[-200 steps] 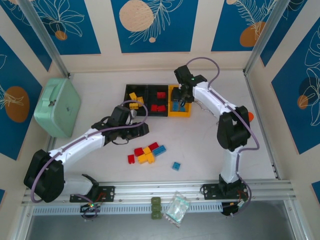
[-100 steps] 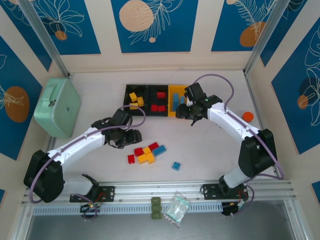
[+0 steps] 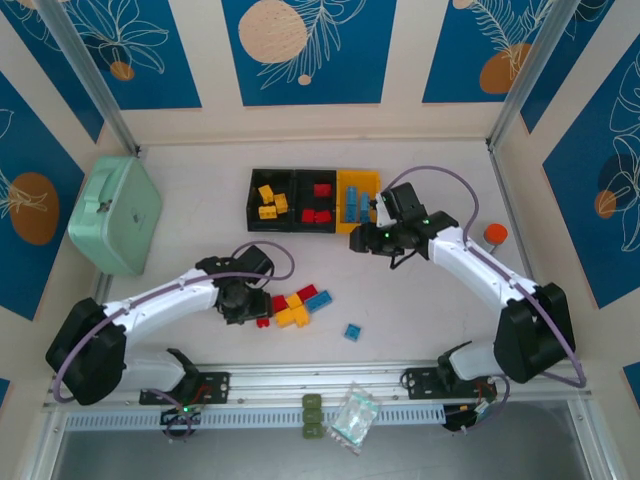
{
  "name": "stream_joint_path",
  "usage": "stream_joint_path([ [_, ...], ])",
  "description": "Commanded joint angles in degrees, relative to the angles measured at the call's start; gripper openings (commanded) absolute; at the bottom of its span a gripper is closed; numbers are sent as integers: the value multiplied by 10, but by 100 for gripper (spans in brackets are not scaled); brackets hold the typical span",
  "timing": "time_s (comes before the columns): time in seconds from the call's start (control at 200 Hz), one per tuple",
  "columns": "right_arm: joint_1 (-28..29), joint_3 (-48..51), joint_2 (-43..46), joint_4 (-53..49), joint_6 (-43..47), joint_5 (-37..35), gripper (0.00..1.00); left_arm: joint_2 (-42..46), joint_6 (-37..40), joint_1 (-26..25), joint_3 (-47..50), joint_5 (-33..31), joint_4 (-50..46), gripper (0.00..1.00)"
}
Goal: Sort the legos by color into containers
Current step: Pick up the lego from the middle-left of the table.
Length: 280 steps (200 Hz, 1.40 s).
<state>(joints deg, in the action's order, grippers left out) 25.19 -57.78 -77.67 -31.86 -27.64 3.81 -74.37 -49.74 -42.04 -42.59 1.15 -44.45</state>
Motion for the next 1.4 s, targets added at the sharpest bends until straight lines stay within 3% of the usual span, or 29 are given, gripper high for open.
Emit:
stream_joint_path([
  [0.0,-3,26,28,8,36,128,56,-17,-19,-5,15,-11,28,57],
  [0.2,19,81,45,16,24,140,56,-50,-22,-6,22,-14,71,57],
  [0.495,47,74,27,19,15,108,56,-98,-11,-8,13,-19,89,57],
  [0.795,49,61,12,17,13,97,56,-79,-10,-8,23,-26,73,35],
  [1.176,49,74,19,37,6,125,55,-18,36,22,-16,-73,2,35],
  [1.396,46,85,32,58,-9,125,55,-40,85,55,-108,-78,2,35],
])
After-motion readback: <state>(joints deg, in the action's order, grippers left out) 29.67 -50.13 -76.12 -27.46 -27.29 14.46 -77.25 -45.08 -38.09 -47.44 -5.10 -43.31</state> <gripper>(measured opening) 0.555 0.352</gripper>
